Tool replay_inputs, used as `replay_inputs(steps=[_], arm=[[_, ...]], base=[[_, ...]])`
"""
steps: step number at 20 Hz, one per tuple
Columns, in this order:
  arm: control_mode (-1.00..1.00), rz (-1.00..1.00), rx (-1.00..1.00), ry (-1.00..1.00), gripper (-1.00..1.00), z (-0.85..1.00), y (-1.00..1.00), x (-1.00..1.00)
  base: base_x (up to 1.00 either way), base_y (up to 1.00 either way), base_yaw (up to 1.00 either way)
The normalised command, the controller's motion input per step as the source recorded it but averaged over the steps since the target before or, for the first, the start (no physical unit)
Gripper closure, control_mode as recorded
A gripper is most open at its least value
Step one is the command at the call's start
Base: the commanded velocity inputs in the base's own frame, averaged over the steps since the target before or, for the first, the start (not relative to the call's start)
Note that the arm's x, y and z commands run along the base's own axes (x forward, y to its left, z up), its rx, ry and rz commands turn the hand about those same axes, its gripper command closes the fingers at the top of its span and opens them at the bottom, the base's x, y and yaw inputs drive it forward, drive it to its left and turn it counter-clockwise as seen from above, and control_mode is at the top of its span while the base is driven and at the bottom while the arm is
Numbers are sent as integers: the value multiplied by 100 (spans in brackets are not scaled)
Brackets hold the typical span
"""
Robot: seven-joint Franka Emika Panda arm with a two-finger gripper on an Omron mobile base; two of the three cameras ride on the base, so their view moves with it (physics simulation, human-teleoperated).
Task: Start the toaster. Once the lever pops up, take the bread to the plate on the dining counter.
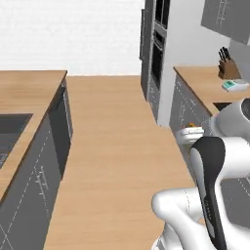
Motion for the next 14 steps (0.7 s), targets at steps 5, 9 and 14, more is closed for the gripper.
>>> replay_inputs(steps=[5, 9, 14], arm=[[100, 0, 0, 0, 100, 0, 0, 0], [100, 0, 0, 0, 100, 0, 0, 0], [100, 0, 0, 0, 100, 0, 0, 0]], base=[[-15, 0, 100], [-14, 0, 100], [-14, 0, 100]])
